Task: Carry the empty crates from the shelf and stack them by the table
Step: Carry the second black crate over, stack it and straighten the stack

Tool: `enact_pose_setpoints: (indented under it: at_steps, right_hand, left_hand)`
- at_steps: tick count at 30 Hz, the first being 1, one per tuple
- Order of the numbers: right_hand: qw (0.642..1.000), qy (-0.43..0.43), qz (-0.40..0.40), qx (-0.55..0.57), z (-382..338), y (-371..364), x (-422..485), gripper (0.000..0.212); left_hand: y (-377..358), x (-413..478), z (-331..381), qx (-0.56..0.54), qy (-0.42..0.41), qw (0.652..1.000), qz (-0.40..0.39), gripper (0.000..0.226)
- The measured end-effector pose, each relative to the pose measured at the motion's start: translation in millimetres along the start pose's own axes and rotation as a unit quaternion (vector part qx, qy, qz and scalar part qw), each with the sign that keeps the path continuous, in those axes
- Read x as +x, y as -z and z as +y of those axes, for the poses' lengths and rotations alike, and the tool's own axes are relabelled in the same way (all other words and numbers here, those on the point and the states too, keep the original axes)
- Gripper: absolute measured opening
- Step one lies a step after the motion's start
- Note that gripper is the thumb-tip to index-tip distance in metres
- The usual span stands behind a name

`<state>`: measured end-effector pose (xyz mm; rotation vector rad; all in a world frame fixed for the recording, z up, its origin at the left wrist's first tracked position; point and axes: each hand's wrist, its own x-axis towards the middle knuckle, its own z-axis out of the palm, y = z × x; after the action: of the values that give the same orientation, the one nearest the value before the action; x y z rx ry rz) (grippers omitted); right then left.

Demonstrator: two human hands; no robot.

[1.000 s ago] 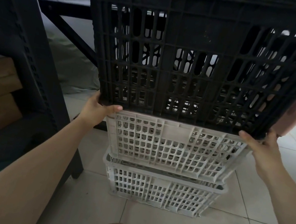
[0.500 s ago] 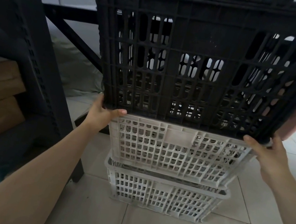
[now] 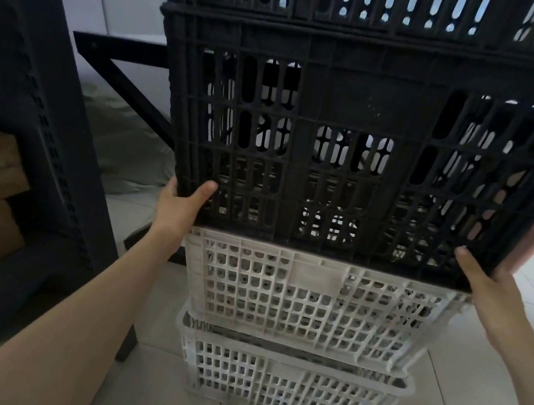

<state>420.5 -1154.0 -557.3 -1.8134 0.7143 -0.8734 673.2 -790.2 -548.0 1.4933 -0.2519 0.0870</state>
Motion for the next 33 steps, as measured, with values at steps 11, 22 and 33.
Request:
enact_pose_setpoints:
  at_steps: [11, 22, 33]
  right_hand:
    - [0.984, -0.002, 0.131, -0.120, 10, -17, 1, 0.085]
    - [0.986, 0.010, 0.131, -0.098, 8, -13, 1, 0.082]
    - [0.989, -0.028, 0.133, -0.056, 6, -13, -6, 0.083]
  left_hand:
    - [-9, -7, -5, 0.035, -0.022, 0.998, 0.051, 0.084]
    - [-8, -14, -2, 0.039, -0.029, 0.998, 0.050, 0.056]
    - [-1, -17, -5, 0.043, -0.025, 0.998, 0.042, 0.069]
